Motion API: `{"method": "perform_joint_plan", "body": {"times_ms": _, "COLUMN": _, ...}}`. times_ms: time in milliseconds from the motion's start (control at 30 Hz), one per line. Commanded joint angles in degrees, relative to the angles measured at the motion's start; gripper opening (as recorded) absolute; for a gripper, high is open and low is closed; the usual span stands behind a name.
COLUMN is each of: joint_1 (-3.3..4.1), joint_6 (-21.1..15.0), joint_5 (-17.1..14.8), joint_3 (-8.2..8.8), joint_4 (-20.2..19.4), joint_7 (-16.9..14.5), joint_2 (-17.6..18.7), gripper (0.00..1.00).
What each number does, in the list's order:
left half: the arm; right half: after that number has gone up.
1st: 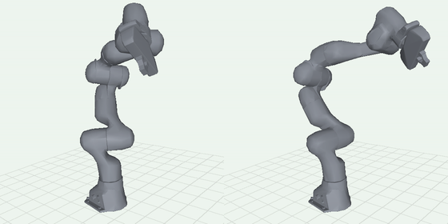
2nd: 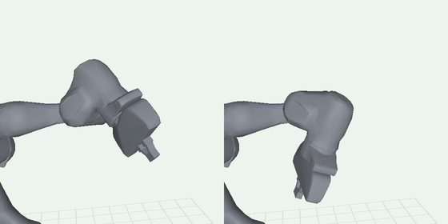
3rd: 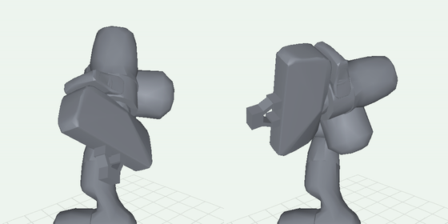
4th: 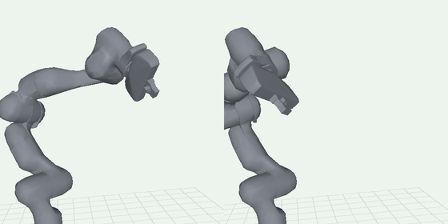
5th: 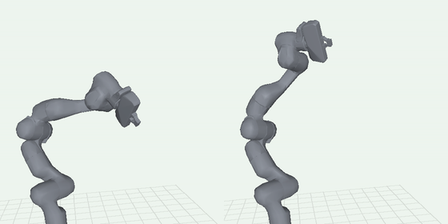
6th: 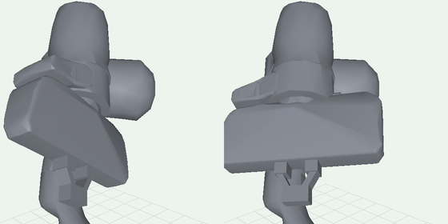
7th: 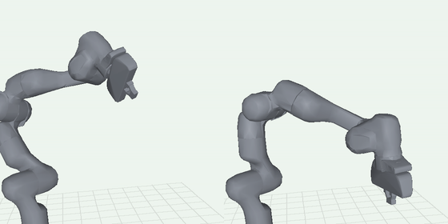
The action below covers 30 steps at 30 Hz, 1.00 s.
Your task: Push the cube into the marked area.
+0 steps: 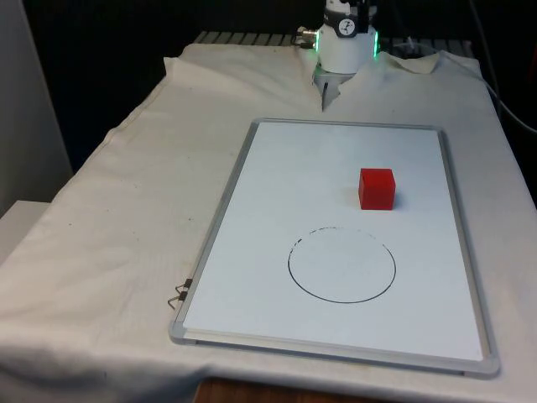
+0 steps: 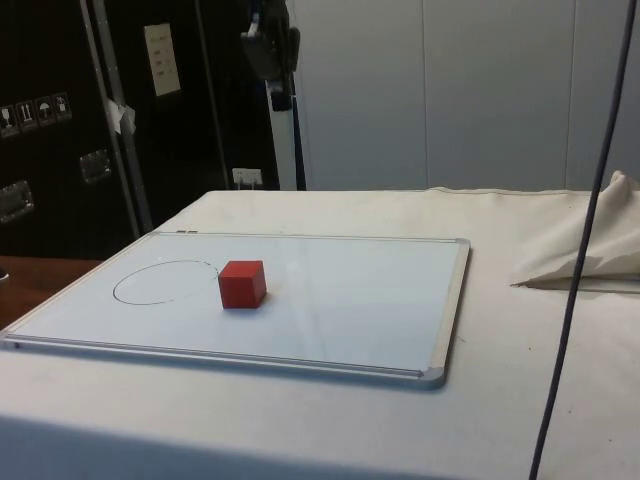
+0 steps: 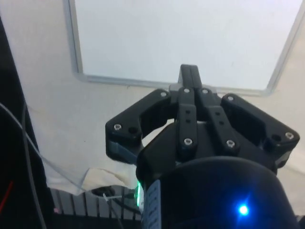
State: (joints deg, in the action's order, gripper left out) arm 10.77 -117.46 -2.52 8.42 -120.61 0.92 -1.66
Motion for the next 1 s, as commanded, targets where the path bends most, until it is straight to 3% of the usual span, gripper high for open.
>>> {"method": "perform_joint_plan", "body": {"times_ms": 0, "joint_1": 0.06, "joint_6": -1.49, "joint_5": -0.17, "joint_3": -0.11, "joint_4": -1.09, "joint_7": 0.4, "joint_2": -0.29, "gripper": 0.0}}
{"method": "perform_joint_plan", "body": {"times_ms": 33, "joint_1": 0.0, "joint_6": -0.8, "joint_5": 0.0, "joint_3": -0.11, "joint_4": -0.8, "joint_7": 0.11, "joint_2": -0.11, "gripper": 0.0}}
{"method": "perform_joint_plan", "body": {"times_ms": 300, "joint_1": 0.06, "joint_6": -6.36, "joint_5": -0.34, "joint_3": -0.86, "joint_4": -5.67, "joint_7": 0.86, "joint_2": 0.06, "gripper": 0.0}}
{"method": "perform_joint_plan", "body": {"times_ms": 333, "joint_1": 0.0, "joint_6": -5.16, "joint_5": -0.17, "joint_3": -0.74, "joint_4": -5.04, "joint_7": 0.52, "joint_2": 0.0, "gripper": 0.0}}
{"method": "perform_joint_plan", "body": {"times_ms": 567, "joint_1": 0.06, "joint_6": -10.49, "joint_5": -0.97, "joint_3": -1.38, "joint_4": -8.31, "joint_7": 1.03, "joint_2": 1.72, "gripper": 0.0}}
{"method": "perform_joint_plan", "body": {"times_ms": 600, "joint_1": 0.0, "joint_6": -9.63, "joint_5": -0.63, "joint_3": -1.32, "joint_4": -8.19, "joint_7": 0.8, "joint_2": 1.26, "gripper": 0.0}}
{"method": "perform_joint_plan", "body": {"times_ms": 967, "joint_1": 0.06, "joint_6": -15.64, "joint_5": -2.18, "joint_3": -1.72, "joint_4": -8.08, "joint_7": 1.43, "joint_2": 7.62, "gripper": 0.0}}
